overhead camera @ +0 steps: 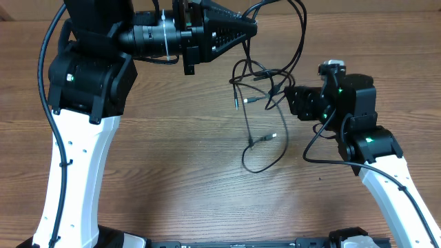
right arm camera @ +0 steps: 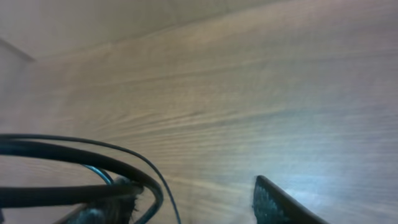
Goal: Untangle cables
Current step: 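Lift the cable high with the left gripper, shaking loops loose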
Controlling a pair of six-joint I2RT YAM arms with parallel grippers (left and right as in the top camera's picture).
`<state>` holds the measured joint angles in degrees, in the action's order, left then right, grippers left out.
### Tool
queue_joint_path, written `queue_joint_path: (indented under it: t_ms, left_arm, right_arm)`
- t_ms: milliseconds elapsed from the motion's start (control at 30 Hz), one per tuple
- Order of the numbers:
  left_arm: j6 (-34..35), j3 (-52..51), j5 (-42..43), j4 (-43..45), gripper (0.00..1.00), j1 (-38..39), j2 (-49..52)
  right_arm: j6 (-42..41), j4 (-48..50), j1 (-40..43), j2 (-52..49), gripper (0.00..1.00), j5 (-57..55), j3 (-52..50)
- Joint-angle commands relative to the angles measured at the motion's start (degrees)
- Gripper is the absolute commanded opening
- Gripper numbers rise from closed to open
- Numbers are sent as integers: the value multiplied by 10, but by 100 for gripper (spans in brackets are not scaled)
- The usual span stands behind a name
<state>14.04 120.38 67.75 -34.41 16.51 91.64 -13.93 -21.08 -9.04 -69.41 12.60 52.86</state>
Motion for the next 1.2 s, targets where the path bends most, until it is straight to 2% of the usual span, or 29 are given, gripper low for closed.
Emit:
queue_joint_path:
  t_ms: [0, 67, 167, 200, 333, 433, 567, 633, 733, 933, 1033, 1167]
  left_arm:
    - [12, 4, 13, 6, 4, -6, -16]
    - [13, 4, 13, 6, 4, -15, -21]
    - [14, 4, 13, -2, 4, -35, -32]
    - [14, 4, 13, -10, 4, -44, -36]
    - [12, 4, 11, -53, 4, -93, -44]
    - [0, 4, -7, -98, 4, -141, -44]
    - [-51, 4, -120, -195, 4, -204, -43]
    - [-68, 4, -185, -243, 4, -225, -43]
    - [-68, 4, -198, -273, 4, -228, -42]
    - [-67, 4, -128, -242, 4, -155, -39]
    - [-63, 4, -127, -184, 4, -88, -38]
    - [-61, 4, -152, -118, 4, -27, -38]
  right_arm:
    - [-21, 1, 1, -7, 33, -63, 0]
    - [-71, -10, 1, -15, 31, -129, 0]
    - [-139, -34, 1, -33, 41, -232, 0]
    - [-151, -39, 1, -38, 41, -256, 0]
    - [-153, -45, 2, -46, 23, -292, 0]
    - [-153, -53, 7, -46, 16, -324, 0]
    - [-153, -76, 31, -46, 4, -342, 0]
    - [-153, -87, 50, -46, 4, -334, 0]
    - [-152, -85, 67, -45, 5, -247, 2]
    - [-49, -20, 64, -45, 41, 147, 2]
    - [-9, -6, 53, -45, 50, 317, 2]
    - [21, -11, 29, -45, 61, 398, 2]
